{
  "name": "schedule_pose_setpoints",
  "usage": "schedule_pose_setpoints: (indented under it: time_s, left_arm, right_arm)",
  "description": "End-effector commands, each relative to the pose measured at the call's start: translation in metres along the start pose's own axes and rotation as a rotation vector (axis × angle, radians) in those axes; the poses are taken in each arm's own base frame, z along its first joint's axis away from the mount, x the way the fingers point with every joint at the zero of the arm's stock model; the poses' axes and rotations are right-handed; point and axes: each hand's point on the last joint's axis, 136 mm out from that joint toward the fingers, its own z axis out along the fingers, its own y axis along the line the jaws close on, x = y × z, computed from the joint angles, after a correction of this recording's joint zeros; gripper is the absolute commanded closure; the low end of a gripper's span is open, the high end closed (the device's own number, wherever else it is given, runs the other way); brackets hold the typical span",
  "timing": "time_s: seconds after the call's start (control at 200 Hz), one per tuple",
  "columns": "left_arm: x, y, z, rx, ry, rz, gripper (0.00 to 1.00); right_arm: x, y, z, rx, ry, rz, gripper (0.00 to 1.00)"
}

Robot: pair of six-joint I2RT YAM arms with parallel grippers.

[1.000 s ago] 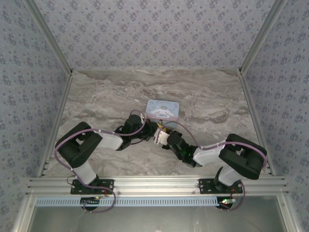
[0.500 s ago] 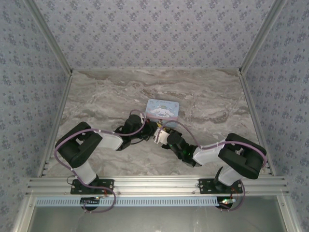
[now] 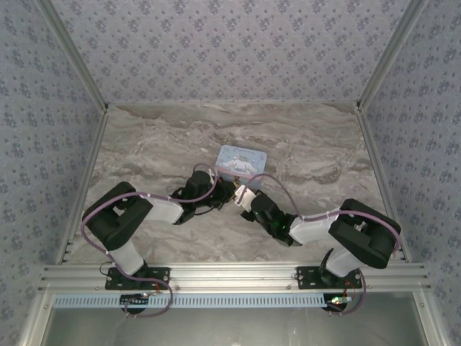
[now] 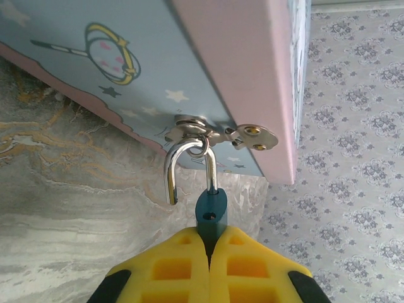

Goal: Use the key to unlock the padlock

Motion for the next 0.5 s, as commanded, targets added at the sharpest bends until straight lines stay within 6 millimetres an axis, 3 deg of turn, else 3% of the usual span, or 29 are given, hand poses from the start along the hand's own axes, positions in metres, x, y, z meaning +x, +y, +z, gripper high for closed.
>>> schedule_pose_setpoints:
  time_s: [0.0, 0.29, 0.495]
  left_arm:
    - [0.009, -0.026, -0.004, 0.080, 0.038, 0.028, 1.00]
    - [0.008, -0.022, -0.006, 0.074, 0.027, 0.022, 0.97]
    - [0.007, -0.021, -0.009, 0.071, 0.014, 0.023, 0.81]
  right_arm:
    - [-0.015, -0.008, 0.000, -0.002, -0.039, 0.202, 1.00]
    - [-0.009, 0.000, 0.000, -0.060, -0.014, 0.345, 1.00]
    - [-0.005, 0.006, -0.001, -0.123, 0.010, 0.475, 1.00]
